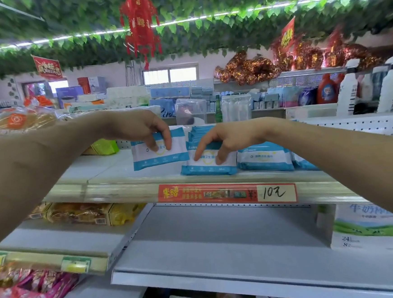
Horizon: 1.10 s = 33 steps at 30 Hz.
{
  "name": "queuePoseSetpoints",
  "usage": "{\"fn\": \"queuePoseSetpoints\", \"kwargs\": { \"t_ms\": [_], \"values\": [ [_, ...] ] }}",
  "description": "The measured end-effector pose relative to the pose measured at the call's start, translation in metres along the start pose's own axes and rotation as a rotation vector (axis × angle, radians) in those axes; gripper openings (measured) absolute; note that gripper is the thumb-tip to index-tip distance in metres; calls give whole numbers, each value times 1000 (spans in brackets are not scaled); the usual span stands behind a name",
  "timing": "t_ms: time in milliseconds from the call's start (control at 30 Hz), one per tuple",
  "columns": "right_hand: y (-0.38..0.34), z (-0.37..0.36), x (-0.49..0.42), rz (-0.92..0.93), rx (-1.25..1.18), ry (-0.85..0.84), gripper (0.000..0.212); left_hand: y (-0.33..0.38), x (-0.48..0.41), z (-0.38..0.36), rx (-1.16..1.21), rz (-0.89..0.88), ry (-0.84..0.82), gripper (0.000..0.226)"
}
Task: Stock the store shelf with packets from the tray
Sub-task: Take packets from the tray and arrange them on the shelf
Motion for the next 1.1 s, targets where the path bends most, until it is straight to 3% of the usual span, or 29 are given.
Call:
{"fn": "queuePoseSetpoints", "kwargs": {
  "t_ms": [600,1100],
  "values": [
    [18,-6,-9,12,241,21,54,-15,-9,-11,72,23,-9,29],
    [26,5,-26,18,297,66,55,-22,-12,-13,59,9,-6,32]
  ]
}}
Point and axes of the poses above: each hand's wrist, its own x-axis away from the middle knuckle, its own z-axis out of the back of the hand, y = z × x, the point moved 9 cm from there along -x, towards the middle knuckle
